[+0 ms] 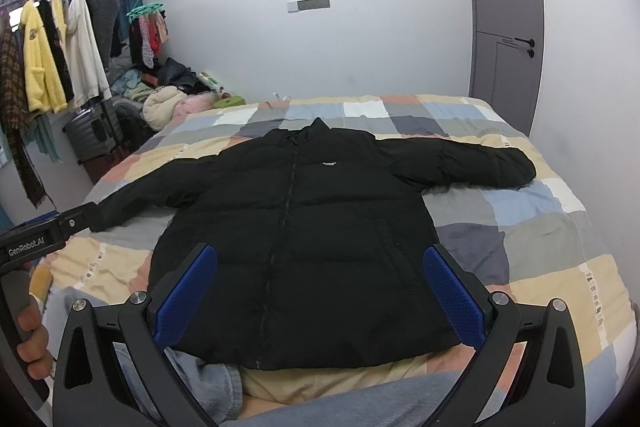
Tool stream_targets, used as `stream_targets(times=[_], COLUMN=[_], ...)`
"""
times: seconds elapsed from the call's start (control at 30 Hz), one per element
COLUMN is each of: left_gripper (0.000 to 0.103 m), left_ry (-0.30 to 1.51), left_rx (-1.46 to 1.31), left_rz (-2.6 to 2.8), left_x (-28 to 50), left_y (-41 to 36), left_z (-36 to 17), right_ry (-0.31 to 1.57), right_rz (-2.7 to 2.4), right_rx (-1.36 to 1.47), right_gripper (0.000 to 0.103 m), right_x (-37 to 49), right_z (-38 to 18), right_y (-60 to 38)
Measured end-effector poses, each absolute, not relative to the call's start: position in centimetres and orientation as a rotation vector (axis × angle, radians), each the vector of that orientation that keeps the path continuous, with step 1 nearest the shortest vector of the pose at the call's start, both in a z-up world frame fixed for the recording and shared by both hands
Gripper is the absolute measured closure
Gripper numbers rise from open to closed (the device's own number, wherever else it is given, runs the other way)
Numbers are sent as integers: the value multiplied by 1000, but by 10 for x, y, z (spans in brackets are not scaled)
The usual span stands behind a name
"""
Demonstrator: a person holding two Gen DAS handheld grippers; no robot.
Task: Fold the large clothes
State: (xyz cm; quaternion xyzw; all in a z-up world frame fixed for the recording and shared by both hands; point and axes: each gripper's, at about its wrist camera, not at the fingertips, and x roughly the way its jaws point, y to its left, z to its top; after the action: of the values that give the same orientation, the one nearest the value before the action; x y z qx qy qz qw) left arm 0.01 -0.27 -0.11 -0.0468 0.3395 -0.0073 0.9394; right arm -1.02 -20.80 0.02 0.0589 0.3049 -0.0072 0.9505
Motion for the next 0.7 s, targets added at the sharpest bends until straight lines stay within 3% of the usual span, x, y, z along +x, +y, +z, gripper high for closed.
stream_targets(times=[0.7], left_gripper=[0], left_ry=[682], left_rx=[-60], left_rz=[-44], left_x=[27], left_y=[-7], left_z=[2], right_ry=[627], right_rz=[-8], right_rx=[138], right_gripper=[0], right_x=[4], right_z=[-8], right_y=[-207])
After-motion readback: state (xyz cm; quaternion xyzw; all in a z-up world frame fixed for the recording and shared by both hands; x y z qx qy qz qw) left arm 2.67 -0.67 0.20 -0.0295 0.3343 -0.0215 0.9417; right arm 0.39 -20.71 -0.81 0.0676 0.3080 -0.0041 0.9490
